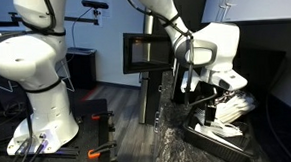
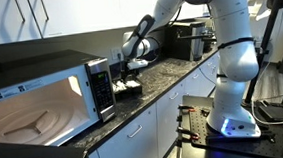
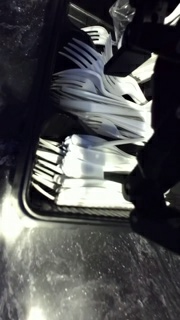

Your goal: Pick up the folk from the counter and place it in the black object

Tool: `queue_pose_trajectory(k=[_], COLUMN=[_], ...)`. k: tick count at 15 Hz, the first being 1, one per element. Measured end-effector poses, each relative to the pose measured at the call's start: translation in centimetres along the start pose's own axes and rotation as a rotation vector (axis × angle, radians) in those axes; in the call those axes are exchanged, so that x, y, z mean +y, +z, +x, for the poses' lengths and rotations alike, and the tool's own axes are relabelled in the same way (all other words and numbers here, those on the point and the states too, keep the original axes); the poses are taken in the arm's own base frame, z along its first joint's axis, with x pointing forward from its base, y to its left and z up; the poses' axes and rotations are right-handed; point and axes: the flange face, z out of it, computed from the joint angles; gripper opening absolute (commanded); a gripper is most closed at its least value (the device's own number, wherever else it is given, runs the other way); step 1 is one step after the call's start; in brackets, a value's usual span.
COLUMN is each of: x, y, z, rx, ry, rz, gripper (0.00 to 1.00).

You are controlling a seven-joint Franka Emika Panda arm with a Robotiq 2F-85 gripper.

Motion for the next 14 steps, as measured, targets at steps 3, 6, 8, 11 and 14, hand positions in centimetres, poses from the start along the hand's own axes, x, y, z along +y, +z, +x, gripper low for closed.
queue_pose_trajectory(k=[3, 6, 8, 11, 14], x=[0.1, -0.6, -1.1, -2.1, -2.8], y=[-2.4, -4.2, -4.8, -5.2, -5.4], z=[-0.6, -1.4, -2.1, -3.3, -4.2], rx=[0.043, 0.071, 0.068, 0.052, 0.036], ry=[-0.042, -0.094, -0.126, -0.166, -0.22], rz=[-0.043, -0.064, -0.067, -0.063, -0.062], gripper=[1.0, 1.0, 1.0, 1.0, 1.0])
